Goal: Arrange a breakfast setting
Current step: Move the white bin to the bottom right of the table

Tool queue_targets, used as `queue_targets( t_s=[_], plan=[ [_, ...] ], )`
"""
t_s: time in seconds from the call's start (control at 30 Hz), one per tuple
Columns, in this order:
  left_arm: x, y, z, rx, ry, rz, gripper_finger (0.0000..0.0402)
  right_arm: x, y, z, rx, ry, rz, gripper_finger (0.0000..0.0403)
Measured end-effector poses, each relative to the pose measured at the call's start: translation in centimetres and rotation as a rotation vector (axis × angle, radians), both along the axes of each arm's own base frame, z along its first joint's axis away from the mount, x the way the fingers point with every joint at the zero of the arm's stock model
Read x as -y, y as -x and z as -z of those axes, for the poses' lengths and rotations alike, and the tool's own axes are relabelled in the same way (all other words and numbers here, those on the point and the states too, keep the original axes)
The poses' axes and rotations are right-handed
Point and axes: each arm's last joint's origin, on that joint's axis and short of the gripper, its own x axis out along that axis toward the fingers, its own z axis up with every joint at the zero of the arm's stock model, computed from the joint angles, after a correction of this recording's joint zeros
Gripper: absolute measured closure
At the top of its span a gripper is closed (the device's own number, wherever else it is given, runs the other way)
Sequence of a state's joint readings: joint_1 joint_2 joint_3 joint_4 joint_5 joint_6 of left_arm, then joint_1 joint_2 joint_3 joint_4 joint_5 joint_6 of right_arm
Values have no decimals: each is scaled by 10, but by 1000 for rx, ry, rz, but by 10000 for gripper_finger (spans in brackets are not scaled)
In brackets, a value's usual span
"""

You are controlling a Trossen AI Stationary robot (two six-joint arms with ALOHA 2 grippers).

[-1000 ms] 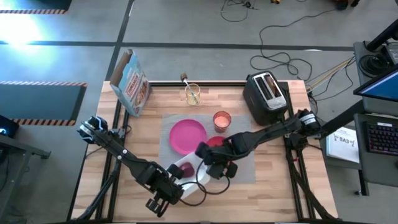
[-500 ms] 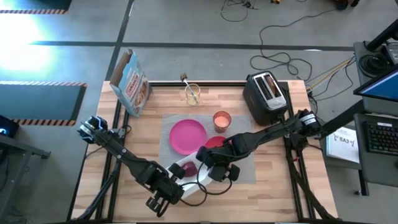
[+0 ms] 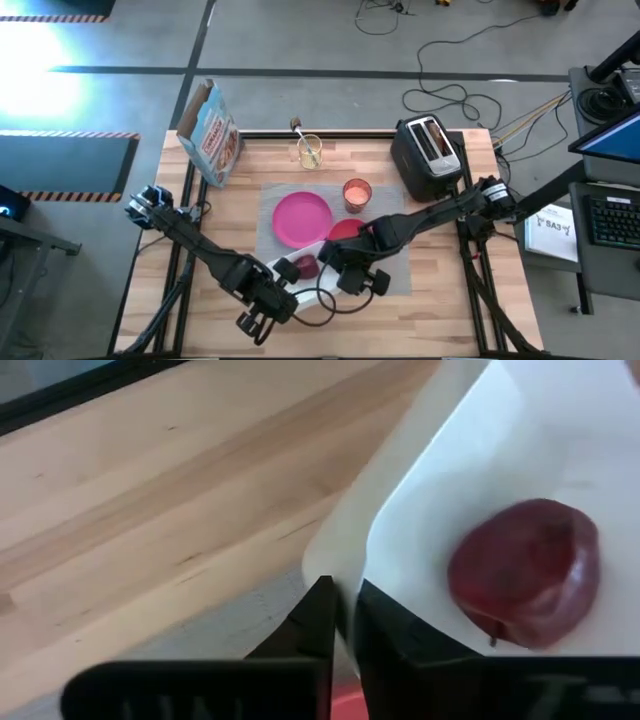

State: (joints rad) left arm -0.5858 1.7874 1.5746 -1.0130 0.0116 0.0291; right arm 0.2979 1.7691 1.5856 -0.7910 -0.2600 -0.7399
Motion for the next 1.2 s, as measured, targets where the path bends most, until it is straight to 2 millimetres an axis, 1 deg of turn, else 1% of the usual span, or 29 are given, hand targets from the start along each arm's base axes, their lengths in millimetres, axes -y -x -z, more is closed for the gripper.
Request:
queue_targets(
  t_s=[0.27,0.37,0.53,0.73,0.9,1.03,1.2],
  plan=[
    [0,0,0,-6,10,-29,400,0,0,0,-2,-9,6,393],
    [0,0,0,-3,13,-31,389,0,0,0,-1,-10,5,393],
    [-1,-2,-2,19,10,-27,353,0,-2,-1,15,-15,11,394],
    [-1,-3,-2,25,4,-17,292,-1,-3,-6,7,-44,63,395],
    [-1,-3,-2,39,-1,17,249,-6,-1,-8,-22,-65,83,395],
    [0,-4,-2,52,-5,54,230,-14,7,-6,-84,-60,86,395],
    [1,-5,-10,87,-16,91,224,-27,13,-6,-115,-65,80,395]
  ],
)
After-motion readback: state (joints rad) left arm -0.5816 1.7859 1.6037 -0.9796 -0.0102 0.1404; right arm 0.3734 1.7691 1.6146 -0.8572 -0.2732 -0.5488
